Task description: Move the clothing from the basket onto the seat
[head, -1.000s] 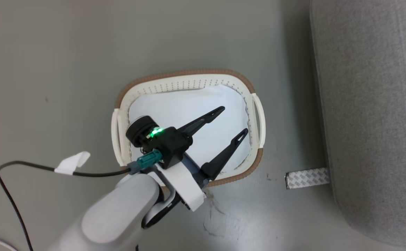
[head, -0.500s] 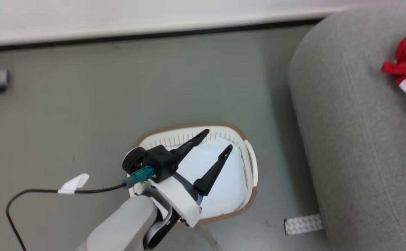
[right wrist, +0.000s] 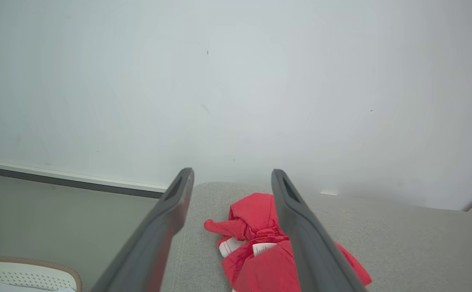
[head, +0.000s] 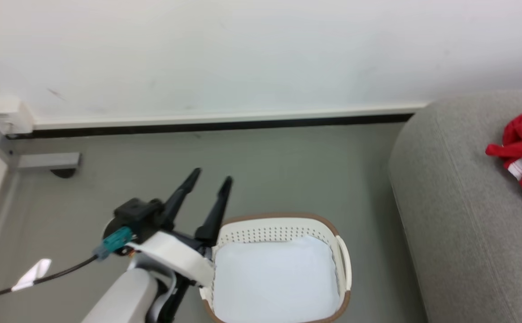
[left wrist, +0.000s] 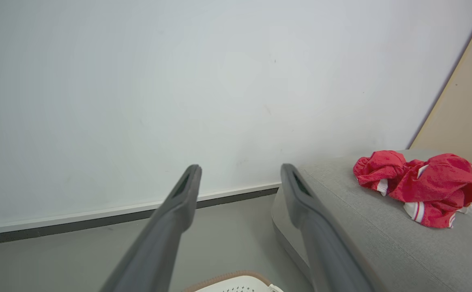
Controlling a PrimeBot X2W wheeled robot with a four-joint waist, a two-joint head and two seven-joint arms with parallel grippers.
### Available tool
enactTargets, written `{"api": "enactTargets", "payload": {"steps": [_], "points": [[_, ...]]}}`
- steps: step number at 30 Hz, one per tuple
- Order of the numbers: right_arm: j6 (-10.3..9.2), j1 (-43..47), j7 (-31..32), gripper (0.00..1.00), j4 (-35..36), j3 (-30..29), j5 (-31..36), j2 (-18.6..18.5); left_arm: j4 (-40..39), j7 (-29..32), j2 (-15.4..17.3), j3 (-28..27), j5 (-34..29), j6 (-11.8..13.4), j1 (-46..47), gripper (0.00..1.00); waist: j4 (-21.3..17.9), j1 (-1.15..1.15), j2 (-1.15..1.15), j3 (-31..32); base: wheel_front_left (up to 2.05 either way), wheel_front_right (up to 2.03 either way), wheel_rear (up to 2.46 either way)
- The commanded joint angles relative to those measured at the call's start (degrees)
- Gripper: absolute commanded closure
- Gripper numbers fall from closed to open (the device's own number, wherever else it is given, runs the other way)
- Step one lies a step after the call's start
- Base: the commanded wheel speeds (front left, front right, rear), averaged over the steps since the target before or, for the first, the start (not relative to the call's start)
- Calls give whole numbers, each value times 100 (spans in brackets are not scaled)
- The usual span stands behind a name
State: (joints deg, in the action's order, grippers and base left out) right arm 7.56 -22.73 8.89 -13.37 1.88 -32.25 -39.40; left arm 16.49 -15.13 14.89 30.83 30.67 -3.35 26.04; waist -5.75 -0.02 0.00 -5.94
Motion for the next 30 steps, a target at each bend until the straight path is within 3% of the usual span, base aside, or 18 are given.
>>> {"api": "enactTargets", "payload": {"steps": [1,11,14,20,30], "points": [[-15,280,-161,0,220,-79,90,217,-7,-1,19,-196,-12,74,-218,0,239,2,0,269,0,0,0],[-15,1319,-1276,0,1063,-55,723,1705,-29,-1,45,-1437,-319,330,-1032,0,472,2,0,637,0,0,0],[-15,1488,-1613,0,1023,-12,852,1938,-4,-1,4,-1590,-458,375,-1166,0,497,2,0,673,0,0,0],[-15,1863,-2281,0,552,118,1073,2527,88,-1,-265,-2063,-650,206,-1561,0,575,2,0,789,0,0,0],[-15,2077,-2407,0,355,94,1393,3093,314,-1,-784,-2613,-1184,-131,-1941,0,550,2,0,834,0,0,0]]}}
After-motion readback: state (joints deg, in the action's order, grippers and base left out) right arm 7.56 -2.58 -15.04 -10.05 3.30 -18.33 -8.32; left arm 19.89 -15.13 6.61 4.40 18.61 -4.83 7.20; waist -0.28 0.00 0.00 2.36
